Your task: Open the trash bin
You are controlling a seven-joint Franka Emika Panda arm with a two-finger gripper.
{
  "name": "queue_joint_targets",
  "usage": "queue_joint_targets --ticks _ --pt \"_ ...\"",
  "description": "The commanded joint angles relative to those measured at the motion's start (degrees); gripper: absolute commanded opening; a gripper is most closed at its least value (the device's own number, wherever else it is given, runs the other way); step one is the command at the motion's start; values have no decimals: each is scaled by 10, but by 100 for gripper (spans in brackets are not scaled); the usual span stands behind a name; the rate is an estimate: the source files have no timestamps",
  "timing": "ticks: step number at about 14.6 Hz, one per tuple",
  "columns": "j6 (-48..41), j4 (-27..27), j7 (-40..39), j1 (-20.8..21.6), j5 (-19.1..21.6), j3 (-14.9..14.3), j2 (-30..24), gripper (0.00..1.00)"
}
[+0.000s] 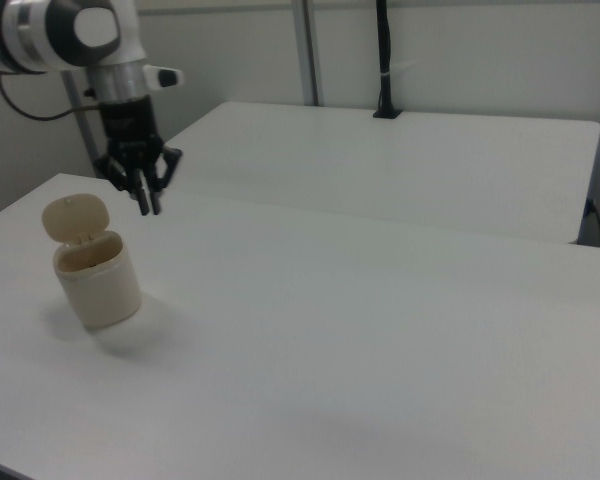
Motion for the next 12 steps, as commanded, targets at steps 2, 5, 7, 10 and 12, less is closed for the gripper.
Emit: queue_joint_targets --ticks 2,5,7,10,12 --pt "3 -14 44 -96 8 3 -38 61" --pt "6 -13 62 -128 12 3 -58 100" --pt "31 -13 137 -132 11 2 -58 100" --pt "43 -13 160 -138 8 -3 -58 100" --pt "42 -13 160 -137 11 -3 -56 100"
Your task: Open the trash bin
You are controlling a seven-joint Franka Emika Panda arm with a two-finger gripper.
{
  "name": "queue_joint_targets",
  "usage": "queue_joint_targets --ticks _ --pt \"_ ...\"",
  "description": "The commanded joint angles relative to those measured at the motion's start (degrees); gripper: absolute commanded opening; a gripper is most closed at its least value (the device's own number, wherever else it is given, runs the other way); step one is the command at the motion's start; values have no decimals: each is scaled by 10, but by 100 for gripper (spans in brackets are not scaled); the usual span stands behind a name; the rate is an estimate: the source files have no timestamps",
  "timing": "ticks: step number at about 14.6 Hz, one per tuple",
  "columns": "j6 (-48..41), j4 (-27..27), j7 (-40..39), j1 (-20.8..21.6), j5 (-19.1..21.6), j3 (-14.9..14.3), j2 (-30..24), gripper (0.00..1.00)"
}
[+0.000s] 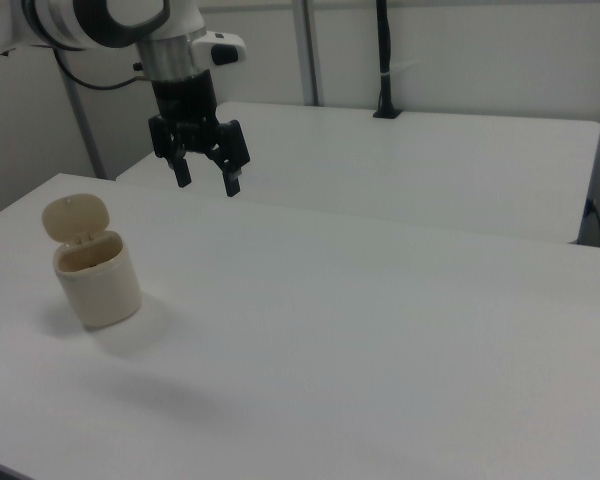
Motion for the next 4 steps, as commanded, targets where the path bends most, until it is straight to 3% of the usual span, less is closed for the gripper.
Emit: queue_joint_targets --ticks 1,4 --pt "12 -14 15 -1 6 -1 -8 100" --pt "12 -15 23 3 6 3 -4 100"
